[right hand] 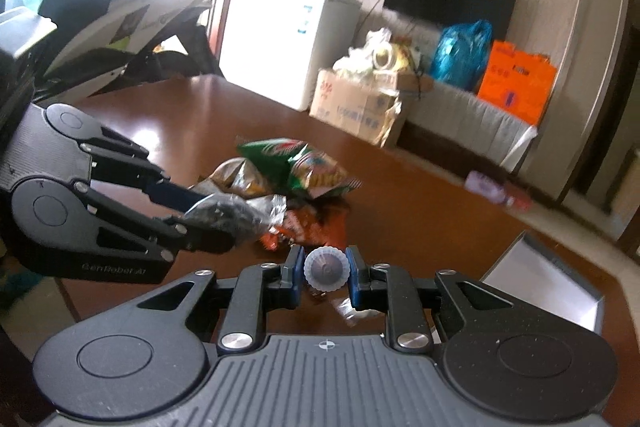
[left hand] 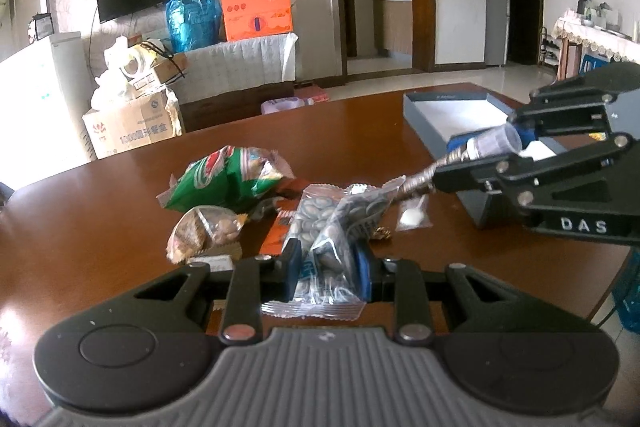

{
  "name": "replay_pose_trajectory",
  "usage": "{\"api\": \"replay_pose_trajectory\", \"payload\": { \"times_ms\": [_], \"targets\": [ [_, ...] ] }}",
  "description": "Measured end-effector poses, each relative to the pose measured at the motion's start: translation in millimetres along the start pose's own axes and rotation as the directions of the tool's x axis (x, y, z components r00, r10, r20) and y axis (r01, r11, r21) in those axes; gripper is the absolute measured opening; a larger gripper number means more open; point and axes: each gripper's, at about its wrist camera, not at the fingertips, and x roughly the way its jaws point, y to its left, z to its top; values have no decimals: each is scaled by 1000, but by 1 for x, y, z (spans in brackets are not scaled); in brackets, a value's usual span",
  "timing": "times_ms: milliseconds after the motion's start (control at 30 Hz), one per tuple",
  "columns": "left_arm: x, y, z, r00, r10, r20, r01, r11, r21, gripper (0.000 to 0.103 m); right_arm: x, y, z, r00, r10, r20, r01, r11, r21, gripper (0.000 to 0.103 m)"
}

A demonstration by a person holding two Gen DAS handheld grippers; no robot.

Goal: Organize snacks
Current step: 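Carry the peanut bag with the left tool while the right tool carries the tube over the box, then open both tools to drop the peanut bag and tube into the box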

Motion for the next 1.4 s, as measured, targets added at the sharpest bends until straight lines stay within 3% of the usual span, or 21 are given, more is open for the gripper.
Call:
{"api": "replay_pose_trajectory", "payload": {
  "times_ms": [267, 533, 867, 1167, 1267, 1400],
  "targets": [
    [7, -28, 31, 999, -40, 37, 39, 999, 22, 26, -20, -39, -1, 983, -171, 65, 166, 984, 69, 23],
    [42, -86, 75, 991, -124, 60, 120, 991, 58, 26, -18, -98, -41, 942, -334, -42, 336, 928, 159, 23],
    [118, -172, 117, 982, -187, 19, 184, 979, 82, 26, 14, -130, -90, 921, -352, -168, 384, 893, 234, 23],
    [169, -200, 128, 983, -181, 14, 179, 980, 86, 27, 28, -129, -109, 918, -332, -215, 379, 895, 235, 23],
    [176, -200, 128, 984, -178, 17, 176, 980, 90, 31, 31, -126, -111, 923, -313, -223, 362, 904, 228, 23],
    [181, -195, 128, 986, -166, 19, 163, 982, 97, 53, 31, -126, -113, 929, -285, -236, 338, 914, 225, 24]
  ]
}}
